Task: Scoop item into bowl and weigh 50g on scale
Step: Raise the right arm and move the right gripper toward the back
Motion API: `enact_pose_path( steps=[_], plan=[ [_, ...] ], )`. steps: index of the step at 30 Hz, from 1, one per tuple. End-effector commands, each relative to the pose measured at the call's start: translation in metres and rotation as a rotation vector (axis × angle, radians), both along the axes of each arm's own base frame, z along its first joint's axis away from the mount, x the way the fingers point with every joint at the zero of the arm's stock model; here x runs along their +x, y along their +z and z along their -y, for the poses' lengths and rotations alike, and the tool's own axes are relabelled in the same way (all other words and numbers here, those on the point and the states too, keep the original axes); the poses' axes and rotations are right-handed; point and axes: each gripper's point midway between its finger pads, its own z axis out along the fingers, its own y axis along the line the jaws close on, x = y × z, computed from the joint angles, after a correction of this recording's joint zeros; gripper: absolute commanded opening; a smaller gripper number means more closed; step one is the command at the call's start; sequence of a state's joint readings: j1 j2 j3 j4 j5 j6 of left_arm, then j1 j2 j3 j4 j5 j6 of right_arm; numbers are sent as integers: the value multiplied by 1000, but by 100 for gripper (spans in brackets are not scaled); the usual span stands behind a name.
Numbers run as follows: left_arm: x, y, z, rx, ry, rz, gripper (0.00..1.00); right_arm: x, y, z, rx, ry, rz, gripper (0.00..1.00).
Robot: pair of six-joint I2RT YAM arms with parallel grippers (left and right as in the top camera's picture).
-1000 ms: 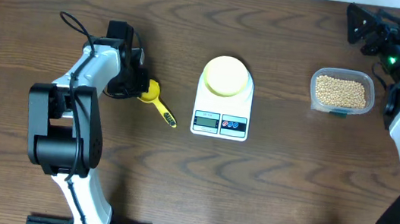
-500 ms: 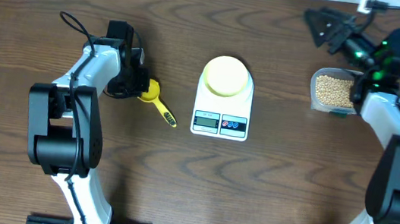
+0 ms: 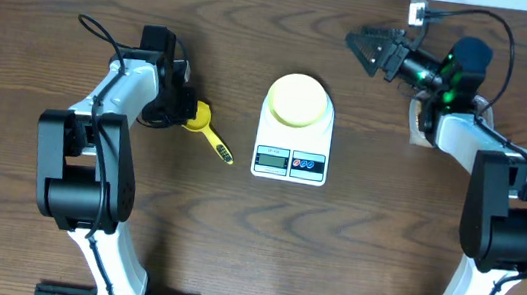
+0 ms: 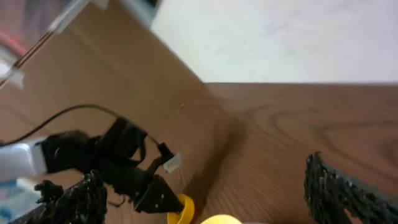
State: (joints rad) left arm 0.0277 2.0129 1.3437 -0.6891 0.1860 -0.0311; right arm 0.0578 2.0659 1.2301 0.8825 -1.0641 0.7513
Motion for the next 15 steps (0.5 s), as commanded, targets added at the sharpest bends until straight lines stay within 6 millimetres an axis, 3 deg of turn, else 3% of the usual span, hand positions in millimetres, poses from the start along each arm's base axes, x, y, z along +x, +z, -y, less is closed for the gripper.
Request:
enact_pose_path(
  steps=[1, 7, 12, 15],
  plan=[
    [3, -1, 1, -10, 14, -1, 8, -6, 36, -8, -38, 94, 192, 99],
    [15, 7, -1, -10, 21, 36, 8, 1, 62, -9, -51, 88, 296, 99],
    [24, 29, -10, -3, 40, 99, 8, 6, 69, -7, -51, 62, 317, 99],
    [27, 48, -26, 23, 71, 147, 8, 8, 70, -6, -51, 46, 321, 99]
  ],
)
